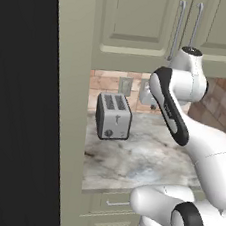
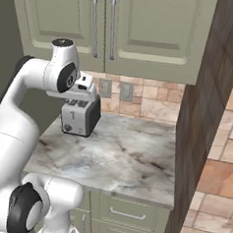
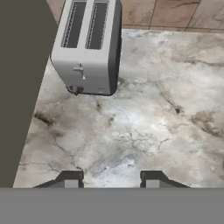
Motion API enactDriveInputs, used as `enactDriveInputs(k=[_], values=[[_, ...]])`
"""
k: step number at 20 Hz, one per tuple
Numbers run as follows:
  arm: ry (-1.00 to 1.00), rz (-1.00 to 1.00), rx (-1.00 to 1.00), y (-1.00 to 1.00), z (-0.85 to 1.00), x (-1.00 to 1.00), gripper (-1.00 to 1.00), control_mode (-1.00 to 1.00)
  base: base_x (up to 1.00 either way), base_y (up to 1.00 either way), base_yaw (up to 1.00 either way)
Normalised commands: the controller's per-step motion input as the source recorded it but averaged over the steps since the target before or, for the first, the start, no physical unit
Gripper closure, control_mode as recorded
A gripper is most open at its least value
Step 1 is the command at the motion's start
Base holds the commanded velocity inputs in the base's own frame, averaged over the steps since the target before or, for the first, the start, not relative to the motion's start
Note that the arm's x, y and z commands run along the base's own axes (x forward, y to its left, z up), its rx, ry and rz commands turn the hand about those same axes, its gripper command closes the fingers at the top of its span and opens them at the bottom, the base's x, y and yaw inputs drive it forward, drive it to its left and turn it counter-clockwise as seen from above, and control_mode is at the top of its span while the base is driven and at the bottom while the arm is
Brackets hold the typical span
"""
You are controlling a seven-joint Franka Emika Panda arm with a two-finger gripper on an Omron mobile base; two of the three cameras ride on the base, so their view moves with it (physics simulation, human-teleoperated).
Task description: The dining table condiment station is running low on oil/vinegar bottle. Refill the condiment station by opening the cabinet and taking the oil/vinegar bottle from the cabinet and placing it on the dining table.
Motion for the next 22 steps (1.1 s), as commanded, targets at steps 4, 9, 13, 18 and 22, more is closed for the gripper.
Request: enactDriveInputs(k=[4, 9, 13, 18, 22], values=[[-0.16, 0.0, 0.0, -0.01, 0.01, -0.12, -1.0, -1.0, 0.0, 0.0, 0.0], [-0.42, 0.0, 0.0, -0.12, 0.21, -0.34, -1.0, -1.0, 0.0, 0.0, 0.0], [-0.38, 0.0, 0.0, -0.11, 0.5, -0.23, -1.0, -1.0, 0.0, 0.0, 0.0], [-0.26, 0.0, 0.0, -0.14, 0.75, -0.09, -1.0, -1.0, 0.0, 0.0, 0.0], [-0.17, 0.0, 0.0, -0.24, 0.8, -0.03, -1.0, -1.0, 0.0, 0.0, 0.0]])
